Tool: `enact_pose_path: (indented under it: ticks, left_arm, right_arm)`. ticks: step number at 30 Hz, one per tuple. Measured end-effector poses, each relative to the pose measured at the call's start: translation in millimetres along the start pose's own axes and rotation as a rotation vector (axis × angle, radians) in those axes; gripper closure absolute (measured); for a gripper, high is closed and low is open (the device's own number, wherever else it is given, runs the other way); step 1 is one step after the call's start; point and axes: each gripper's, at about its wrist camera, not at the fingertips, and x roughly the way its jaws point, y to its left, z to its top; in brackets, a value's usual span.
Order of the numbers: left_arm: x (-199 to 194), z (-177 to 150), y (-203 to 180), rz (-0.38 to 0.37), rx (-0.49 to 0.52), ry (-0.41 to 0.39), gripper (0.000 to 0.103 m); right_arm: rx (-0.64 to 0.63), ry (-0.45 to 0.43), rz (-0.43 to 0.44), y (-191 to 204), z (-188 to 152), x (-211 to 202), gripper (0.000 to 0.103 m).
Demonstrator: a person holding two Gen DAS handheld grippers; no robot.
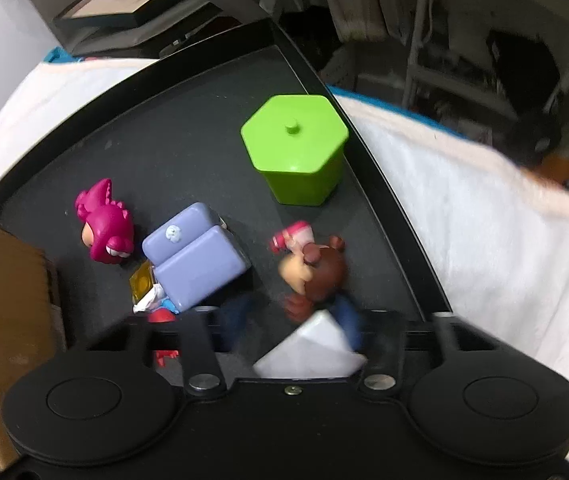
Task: Organize rigid objects
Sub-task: 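Move the right tool over the tray toward the white charger, then close the right gripper on the white charger and lift it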
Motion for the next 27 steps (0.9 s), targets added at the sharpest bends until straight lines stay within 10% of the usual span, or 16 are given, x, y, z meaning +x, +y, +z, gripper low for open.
enact_pose_path:
  ticks: [7, 10, 13, 27]
  left_arm:
    - [0, -3, 8, -0.005, -0.021, 0.009, 0.072]
    - [-1, -4, 10, -0.008, -0.033, 0.015, 0.072]
    - [-3, -6, 9, 0.0, -0.025, 0.011, 0.072]
    - [-1, -8, 6, 0.004, 0.016, 0.007, 0.072]
  right_arm:
    - [0.069, 0.023, 0.122, -15, 0, -15, 0.098]
    - [0.143, 0.036, 0.164, -31, 2, -22, 0.083]
    - [0.193, 0.035, 0.159, -41, -1, -28, 0.046]
    - [0.156, 0.173, 0.134, -18, -20, -8, 0.04]
